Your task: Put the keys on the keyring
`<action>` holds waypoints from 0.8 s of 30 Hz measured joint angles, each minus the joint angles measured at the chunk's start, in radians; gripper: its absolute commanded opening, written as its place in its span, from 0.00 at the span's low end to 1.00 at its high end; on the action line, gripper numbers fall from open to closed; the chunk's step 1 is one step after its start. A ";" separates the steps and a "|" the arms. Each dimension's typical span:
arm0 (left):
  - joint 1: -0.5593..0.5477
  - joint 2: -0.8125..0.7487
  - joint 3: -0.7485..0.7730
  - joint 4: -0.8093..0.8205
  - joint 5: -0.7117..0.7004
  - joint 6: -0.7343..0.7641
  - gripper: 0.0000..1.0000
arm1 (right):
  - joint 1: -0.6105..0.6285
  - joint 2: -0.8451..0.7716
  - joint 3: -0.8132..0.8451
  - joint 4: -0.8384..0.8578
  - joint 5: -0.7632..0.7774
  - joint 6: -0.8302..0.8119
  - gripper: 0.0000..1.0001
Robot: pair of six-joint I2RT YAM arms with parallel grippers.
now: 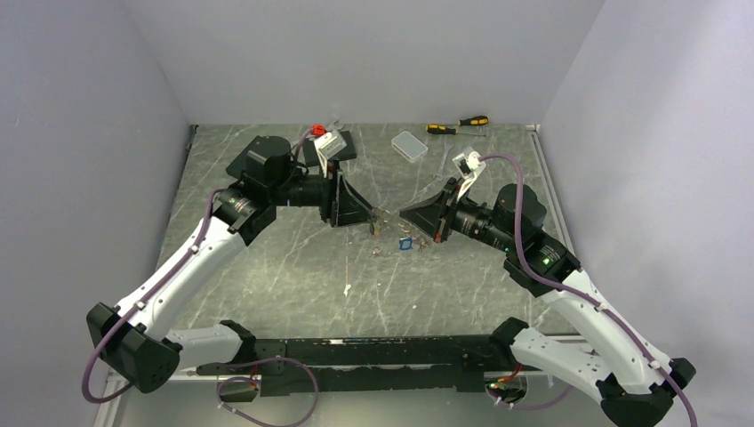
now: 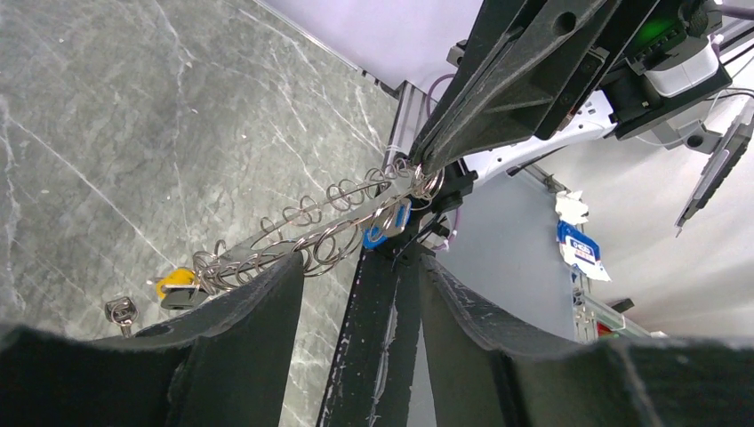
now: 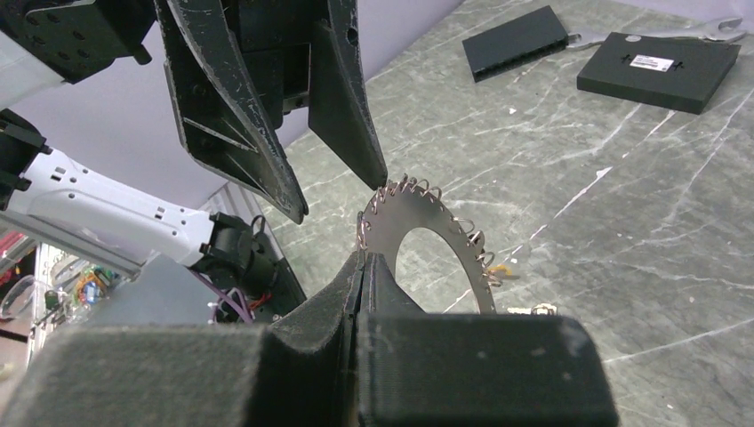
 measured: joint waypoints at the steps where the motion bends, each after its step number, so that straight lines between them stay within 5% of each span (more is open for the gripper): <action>1: 0.000 0.000 0.000 0.001 0.000 -0.003 0.56 | 0.000 0.000 0.000 0.000 0.000 0.000 0.00; 24: 0.000 0.014 -0.026 0.065 0.019 -0.066 0.54 | 0.000 0.021 0.000 0.002 0.002 0.003 0.00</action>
